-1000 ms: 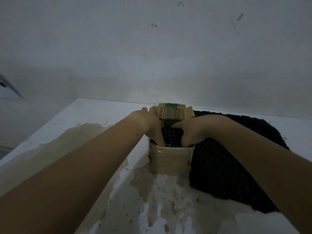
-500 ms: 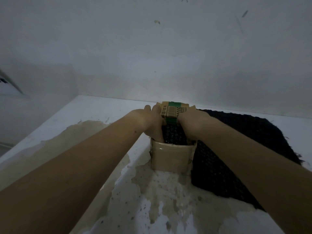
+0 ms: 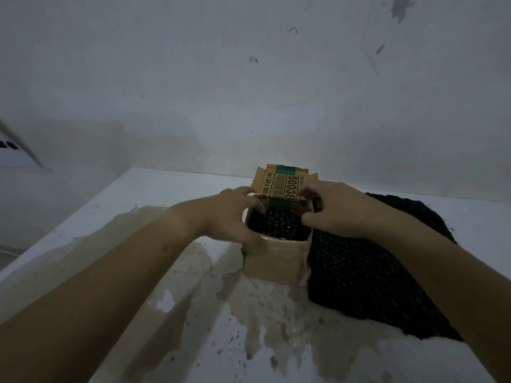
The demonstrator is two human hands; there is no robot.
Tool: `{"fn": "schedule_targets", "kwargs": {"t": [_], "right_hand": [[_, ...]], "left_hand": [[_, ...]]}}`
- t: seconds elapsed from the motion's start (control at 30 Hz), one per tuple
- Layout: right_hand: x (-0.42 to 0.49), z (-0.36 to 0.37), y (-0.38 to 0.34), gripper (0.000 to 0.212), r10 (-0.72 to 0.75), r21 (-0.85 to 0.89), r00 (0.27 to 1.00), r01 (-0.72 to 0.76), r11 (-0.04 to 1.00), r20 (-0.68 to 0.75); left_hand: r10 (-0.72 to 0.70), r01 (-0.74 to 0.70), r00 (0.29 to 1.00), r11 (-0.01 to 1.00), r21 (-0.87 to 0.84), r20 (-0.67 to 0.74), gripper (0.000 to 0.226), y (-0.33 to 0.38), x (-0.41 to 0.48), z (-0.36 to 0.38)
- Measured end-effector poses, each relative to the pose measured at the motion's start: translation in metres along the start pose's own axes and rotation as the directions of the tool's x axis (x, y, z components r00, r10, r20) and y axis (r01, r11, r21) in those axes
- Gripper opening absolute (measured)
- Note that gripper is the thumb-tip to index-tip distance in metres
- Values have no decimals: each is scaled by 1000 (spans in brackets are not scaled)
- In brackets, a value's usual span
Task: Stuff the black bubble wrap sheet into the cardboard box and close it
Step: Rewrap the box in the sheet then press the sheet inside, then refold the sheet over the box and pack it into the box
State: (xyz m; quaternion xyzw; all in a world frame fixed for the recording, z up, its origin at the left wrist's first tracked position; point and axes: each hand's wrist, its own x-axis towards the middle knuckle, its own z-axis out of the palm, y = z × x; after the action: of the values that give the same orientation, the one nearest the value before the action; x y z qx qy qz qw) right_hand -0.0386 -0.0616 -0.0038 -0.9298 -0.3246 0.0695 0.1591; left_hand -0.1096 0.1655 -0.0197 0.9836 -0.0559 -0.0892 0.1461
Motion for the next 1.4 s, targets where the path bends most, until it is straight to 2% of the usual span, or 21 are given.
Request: {"fn": "schedule_targets", "kwargs": {"t": [0.1, 0.17, 0.37, 0.5, 0.6, 0.67, 0.73, 0.77, 0.83, 0.9, 0.97, 1.0, 1.07, 1.1, 1.13, 1.2, 1.33, 1.4], "right_hand": [[-31, 14, 11, 94, 16, 4, 997, -17, 1000, 76], [-39, 30, 18, 104, 23, -30, 991, -20, 999, 135], [-32, 61, 33, 84, -2, 112, 994, 15, 994, -112], [-33, 65, 39, 87, -35, 219, 989, 67, 974, -146], [-45, 68, 53, 92, 10, 292, 992, 28, 956, -128], [-58, 68, 72, 91, 74, 269, 989, -36, 962, -132], [-74, 68, 96, 84, 126, 190, 978, -93, 977, -169], [-83, 69, 108, 80, 150, 159, 970, -120, 980, -192], [-99, 71, 131, 77, 224, 109, 953, -206, 973, -202], [-112, 76, 151, 79, 312, 66, 933, -305, 950, -180], [-124, 82, 164, 71, 353, 46, 919, -351, 935, -174], [-129, 85, 170, 58, 346, 59, 918, -341, 938, -195], [-136, 90, 175, 18, 306, 86, 907, -293, 952, -290], [-138, 91, 176, 14, 288, 85, 899, -275, 958, -331], [-139, 93, 178, 20, 270, 81, 890, -259, 962, -366], [-140, 93, 179, 18, 264, 70, 875, -258, 964, -405], [-140, 94, 181, 20, 242, 87, 851, -229, 970, -466], [-139, 95, 182, 21, 231, 104, 846, -207, 973, -480]], "left_hand": [[67, -73, 987, 997, -35, -146, 65, -5, -12, 30], [85, -112, 960, 990, -87, -267, 57, -9, -16, 43], [61, -103, 923, 991, -90, -381, 61, -12, -12, 56], [68, -105, 922, 992, -75, -382, 66, -15, -13, 58], [55, -64, 921, 998, -10, -385, 77, -11, -18, 63], [114, -110, 862, 993, 37, -494, 74, 3, -25, 67], [242, -250, 744, 965, 76, -623, 54, 30, -34, 73], [305, -337, 693, 938, 81, -653, 42, 47, -36, 78], [422, -504, 659, 862, 50, -623, 26, 83, -36, 94], [452, -554, 718, 831, -41, -530, 24, 115, -28, 117], [352, -453, 841, 874, -179, -412, 34, 136, -16, 140], [268, -357, 898, 908, -219, -349, 38, 140, -8, 150], [103, -160, 958, 967, -199, -269, 37, 144, 8, 162], [31, -76, 968, 982, -175, -250, 34, 146, 14, 164], [-36, -2, 971, 987, -160, -236, 31, 149, 19, 165], [-128, 86, 962, 981, -176, -242, 28, 153, 27, 166], [-142, 34, 903, 965, -262, -405, 27, 161, 39, 165], [-160, -21, 895, 918, -396, -417, 37, 163, 45, 166]]}}
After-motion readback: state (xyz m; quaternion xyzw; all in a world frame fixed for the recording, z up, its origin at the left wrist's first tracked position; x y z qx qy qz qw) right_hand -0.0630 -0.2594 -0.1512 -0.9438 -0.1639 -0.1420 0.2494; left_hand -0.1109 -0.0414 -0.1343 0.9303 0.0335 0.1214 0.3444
